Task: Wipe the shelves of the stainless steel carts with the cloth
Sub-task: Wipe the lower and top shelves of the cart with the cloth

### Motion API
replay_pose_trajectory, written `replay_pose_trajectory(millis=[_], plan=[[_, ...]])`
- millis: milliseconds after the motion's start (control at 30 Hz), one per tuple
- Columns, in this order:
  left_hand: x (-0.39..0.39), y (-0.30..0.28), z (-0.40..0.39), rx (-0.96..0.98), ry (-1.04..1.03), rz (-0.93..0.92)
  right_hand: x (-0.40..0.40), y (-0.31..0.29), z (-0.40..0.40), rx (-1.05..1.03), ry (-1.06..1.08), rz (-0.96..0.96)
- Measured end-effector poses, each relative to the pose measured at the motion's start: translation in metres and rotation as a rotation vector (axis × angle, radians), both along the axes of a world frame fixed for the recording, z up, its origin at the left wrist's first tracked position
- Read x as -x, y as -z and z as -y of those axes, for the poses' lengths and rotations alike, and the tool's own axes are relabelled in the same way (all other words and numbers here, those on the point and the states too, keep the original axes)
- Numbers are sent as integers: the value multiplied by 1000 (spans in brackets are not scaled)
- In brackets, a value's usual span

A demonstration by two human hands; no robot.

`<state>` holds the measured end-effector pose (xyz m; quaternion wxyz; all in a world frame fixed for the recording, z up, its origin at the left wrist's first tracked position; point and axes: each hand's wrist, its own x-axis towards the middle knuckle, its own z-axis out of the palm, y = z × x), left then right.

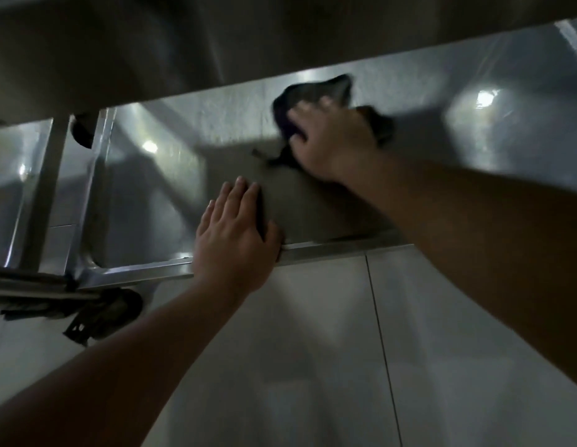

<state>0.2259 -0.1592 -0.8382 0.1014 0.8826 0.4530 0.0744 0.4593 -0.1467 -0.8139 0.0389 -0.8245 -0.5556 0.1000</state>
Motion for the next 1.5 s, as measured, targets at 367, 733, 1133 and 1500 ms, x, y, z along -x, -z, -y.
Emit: replay_pose_trajectory(millis=[367,733,1133,1500], plan=[[28,-16,-19,112,14,165,-1,4,127,-70,10,-52],[117,11,-65,15,-225,-14,3,4,2,62,428,-100],[123,17,-67,12,-225,18,149,4,-39,82,-312,-114],[123,14,-63,-7,-225,35,69,2,129,53,-37,-31]])
